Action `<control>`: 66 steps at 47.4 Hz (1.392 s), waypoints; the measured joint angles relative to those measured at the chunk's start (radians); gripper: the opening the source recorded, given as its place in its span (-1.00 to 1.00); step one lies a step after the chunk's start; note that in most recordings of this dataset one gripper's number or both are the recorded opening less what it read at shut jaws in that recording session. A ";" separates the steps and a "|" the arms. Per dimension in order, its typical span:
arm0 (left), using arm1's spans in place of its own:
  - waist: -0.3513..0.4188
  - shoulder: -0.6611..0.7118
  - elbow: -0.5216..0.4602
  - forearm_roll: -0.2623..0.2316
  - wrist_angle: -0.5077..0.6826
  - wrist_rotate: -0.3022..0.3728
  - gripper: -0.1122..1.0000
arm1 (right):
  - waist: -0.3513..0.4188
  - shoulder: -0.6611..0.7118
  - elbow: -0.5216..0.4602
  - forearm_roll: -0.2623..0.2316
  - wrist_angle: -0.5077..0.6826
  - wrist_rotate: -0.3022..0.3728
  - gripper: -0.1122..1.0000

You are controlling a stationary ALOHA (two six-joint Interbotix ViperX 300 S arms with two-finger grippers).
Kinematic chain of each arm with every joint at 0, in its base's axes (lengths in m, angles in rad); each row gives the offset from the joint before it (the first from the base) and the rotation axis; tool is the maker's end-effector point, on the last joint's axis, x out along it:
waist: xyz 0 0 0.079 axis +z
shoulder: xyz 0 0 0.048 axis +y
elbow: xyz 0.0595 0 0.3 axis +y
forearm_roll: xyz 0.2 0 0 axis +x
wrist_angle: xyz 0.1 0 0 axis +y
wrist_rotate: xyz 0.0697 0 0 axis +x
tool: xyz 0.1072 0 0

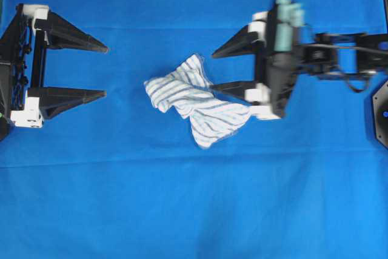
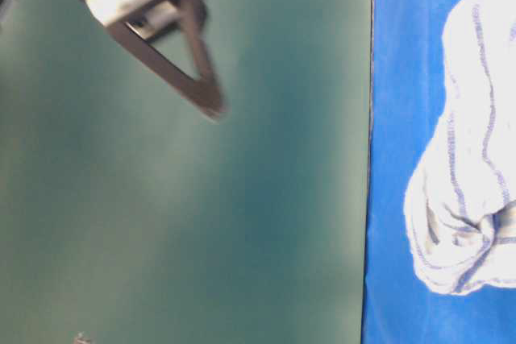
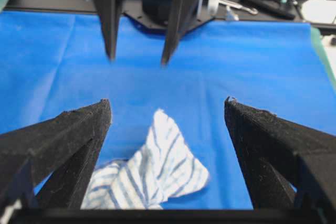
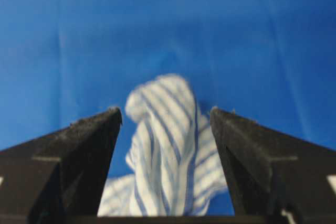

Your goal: Hand over the towel.

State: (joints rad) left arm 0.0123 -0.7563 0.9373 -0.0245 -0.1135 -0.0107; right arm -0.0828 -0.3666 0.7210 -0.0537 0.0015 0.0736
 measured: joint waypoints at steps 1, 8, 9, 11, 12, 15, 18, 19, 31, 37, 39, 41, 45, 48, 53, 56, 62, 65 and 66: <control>0.000 0.000 0.000 -0.002 0.000 0.000 0.86 | 0.000 -0.021 0.014 -0.002 -0.017 0.000 0.48; -0.002 0.000 0.005 -0.002 0.000 -0.002 0.86 | 0.003 -0.169 0.098 -0.003 -0.091 0.000 0.48; 0.000 0.002 0.005 -0.002 0.000 -0.002 0.86 | 0.003 -0.187 0.109 -0.003 -0.095 0.000 0.48; 0.000 0.002 0.006 -0.002 0.000 -0.002 0.86 | 0.003 -0.225 0.129 -0.003 -0.103 0.000 0.48; 0.000 0.003 0.008 -0.002 0.000 -0.002 0.86 | 0.005 -0.242 0.138 -0.003 -0.107 0.000 0.48; 0.000 0.003 0.011 -0.002 0.000 -0.002 0.86 | 0.005 -0.278 0.163 -0.003 -0.118 0.000 0.48; 0.000 0.002 0.012 -0.002 0.000 -0.005 0.86 | 0.005 -0.288 0.173 -0.003 -0.126 0.000 0.48; 0.000 0.002 0.012 -0.002 -0.002 -0.005 0.86 | 0.005 -0.287 0.175 -0.003 -0.129 0.000 0.48; 0.000 -0.003 0.018 -0.002 -0.014 -0.038 0.86 | 0.003 -0.259 0.179 0.002 -0.129 0.003 0.48; 0.000 -0.049 0.031 -0.002 0.029 -0.035 0.85 | -0.003 -0.318 0.189 0.002 -0.094 0.006 0.48; -0.002 -0.078 0.037 -0.002 0.052 -0.034 0.85 | -0.003 -0.353 0.196 0.002 -0.067 0.006 0.48; -0.002 -0.109 0.043 -0.003 0.075 -0.034 0.85 | -0.003 -0.403 0.206 0.002 -0.032 0.005 0.48; -0.002 -0.189 0.074 -0.003 0.129 -0.031 0.85 | -0.003 -0.506 0.230 0.003 0.028 0.006 0.48; -0.003 -0.252 0.101 -0.002 0.158 -0.031 0.85 | -0.003 -0.583 0.258 0.002 0.063 0.006 0.48; -0.003 -0.362 0.175 -0.002 0.179 -0.032 0.83 | -0.003 -0.715 0.334 0.003 0.094 0.006 0.48; -0.005 -0.459 0.230 -0.002 0.186 -0.035 0.81 | -0.003 -0.807 0.390 0.003 0.100 0.006 0.48; -0.005 -0.614 0.341 -0.002 0.198 -0.034 0.80 | -0.003 -0.946 0.502 0.006 0.109 0.011 0.47; -0.006 -0.676 0.387 -0.002 0.206 -0.032 0.80 | -0.002 -0.991 0.560 0.011 0.107 0.012 0.47; -0.005 -0.695 0.399 -0.002 0.209 -0.032 0.80 | -0.003 -1.000 0.577 0.014 0.106 0.014 0.47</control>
State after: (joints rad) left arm 0.0077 -1.4511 1.3361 -0.0261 0.0951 -0.0430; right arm -0.0859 -1.3668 1.2977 -0.0399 0.1074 0.0874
